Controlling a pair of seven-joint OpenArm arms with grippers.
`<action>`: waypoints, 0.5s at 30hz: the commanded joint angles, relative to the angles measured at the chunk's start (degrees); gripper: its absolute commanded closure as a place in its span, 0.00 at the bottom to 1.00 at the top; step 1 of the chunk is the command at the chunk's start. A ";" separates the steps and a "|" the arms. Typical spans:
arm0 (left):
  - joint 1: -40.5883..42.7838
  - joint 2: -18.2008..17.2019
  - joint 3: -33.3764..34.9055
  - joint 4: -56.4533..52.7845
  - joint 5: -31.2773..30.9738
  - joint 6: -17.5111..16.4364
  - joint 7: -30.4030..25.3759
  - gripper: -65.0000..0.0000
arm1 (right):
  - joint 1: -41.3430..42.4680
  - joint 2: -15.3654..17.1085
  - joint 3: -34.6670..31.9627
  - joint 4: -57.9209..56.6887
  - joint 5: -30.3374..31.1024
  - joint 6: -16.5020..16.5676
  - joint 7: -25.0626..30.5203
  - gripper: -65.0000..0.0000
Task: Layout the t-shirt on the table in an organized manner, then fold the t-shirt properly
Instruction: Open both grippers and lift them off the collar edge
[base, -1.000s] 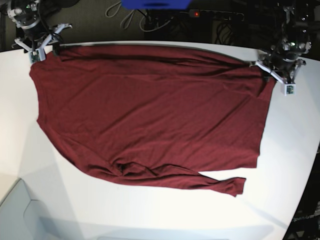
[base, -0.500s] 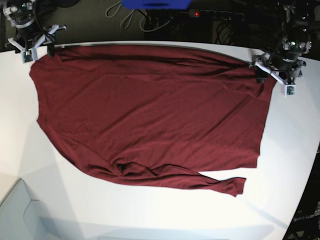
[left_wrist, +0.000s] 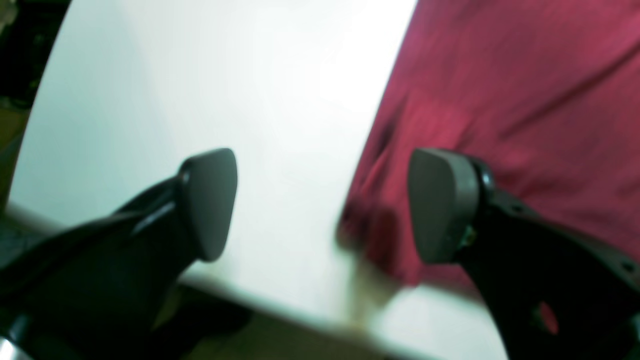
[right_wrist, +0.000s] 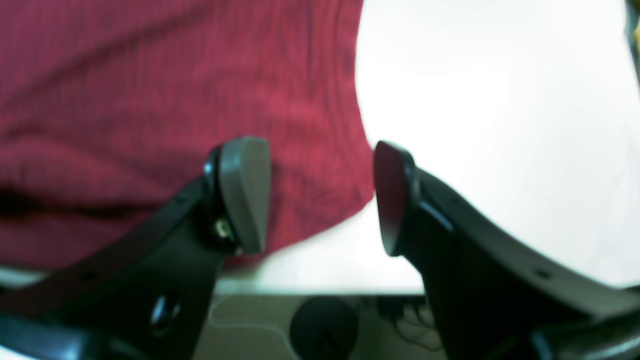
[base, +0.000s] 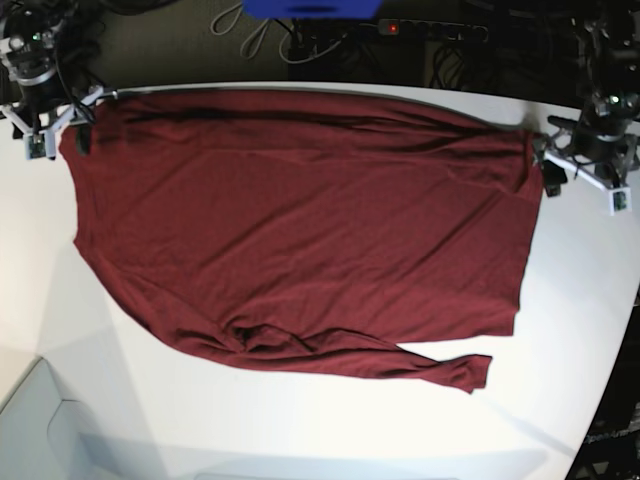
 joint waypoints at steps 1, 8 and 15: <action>-1.96 -0.44 -0.39 0.64 0.32 0.40 -1.81 0.21 | 1.77 0.86 0.33 0.90 0.84 -0.21 1.52 0.48; -15.49 2.90 -0.30 -2.79 0.93 0.40 -1.72 0.21 | 13.55 1.65 -0.20 0.28 0.75 -0.21 -2.17 0.48; -31.49 2.28 4.62 -19.93 0.93 0.40 -2.25 0.21 | 27.79 2.70 -6.00 -8.33 -11.55 -0.21 -7.54 0.48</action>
